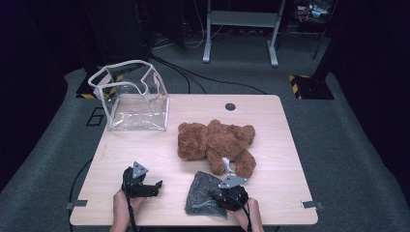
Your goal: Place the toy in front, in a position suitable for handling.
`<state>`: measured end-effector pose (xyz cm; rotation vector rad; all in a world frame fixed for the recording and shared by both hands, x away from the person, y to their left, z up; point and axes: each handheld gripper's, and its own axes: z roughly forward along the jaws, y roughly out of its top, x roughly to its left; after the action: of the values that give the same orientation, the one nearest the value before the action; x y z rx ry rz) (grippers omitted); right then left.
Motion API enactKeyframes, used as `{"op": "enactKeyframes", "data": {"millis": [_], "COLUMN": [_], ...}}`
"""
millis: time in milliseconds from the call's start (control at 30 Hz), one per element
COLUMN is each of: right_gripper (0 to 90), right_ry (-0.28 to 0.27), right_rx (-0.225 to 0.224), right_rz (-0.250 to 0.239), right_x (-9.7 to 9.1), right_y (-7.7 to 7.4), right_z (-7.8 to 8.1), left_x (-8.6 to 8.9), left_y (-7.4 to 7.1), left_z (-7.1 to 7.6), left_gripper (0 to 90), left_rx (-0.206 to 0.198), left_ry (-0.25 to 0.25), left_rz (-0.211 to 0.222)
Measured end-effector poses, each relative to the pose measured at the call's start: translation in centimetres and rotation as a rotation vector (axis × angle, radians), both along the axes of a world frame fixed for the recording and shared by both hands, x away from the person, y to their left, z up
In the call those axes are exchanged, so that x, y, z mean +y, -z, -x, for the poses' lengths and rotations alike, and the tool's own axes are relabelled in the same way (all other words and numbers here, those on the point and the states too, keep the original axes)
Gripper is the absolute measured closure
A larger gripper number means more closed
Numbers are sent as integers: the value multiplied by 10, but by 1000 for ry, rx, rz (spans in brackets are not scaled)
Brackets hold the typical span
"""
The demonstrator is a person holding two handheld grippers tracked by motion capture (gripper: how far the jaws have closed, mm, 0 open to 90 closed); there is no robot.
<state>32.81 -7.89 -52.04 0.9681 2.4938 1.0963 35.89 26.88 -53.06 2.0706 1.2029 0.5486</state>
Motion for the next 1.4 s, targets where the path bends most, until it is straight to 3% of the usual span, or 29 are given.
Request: {"op": "enactKeyframes", "data": {"millis": [200,600,767,1067,1400], "right_gripper": [728,744,744,744,744], "right_ry": [-7,-19,0,48,138], "right_rx": [-6,-62,-77,-111,-141], "right_rz": [-27,-104,-139,-137,-139], "right_x": [-4,-18,-28,-45,-74], "right_y": [1,-13,-22,-37,-51], "right_z": [0,6,7,8,12], "left_x": [-1,0,0,0,0], "left_y": [1,1,0,1,0], "left_z": [0,0,0,0,0], "left_gripper": [55,56,56,56,56], "left_rx": [-10,-11,-11,-11,-10], "left_ry": [-7,-12,-12,-15,-13], "left_rz": [2,-1,-5,-2,-5]}}
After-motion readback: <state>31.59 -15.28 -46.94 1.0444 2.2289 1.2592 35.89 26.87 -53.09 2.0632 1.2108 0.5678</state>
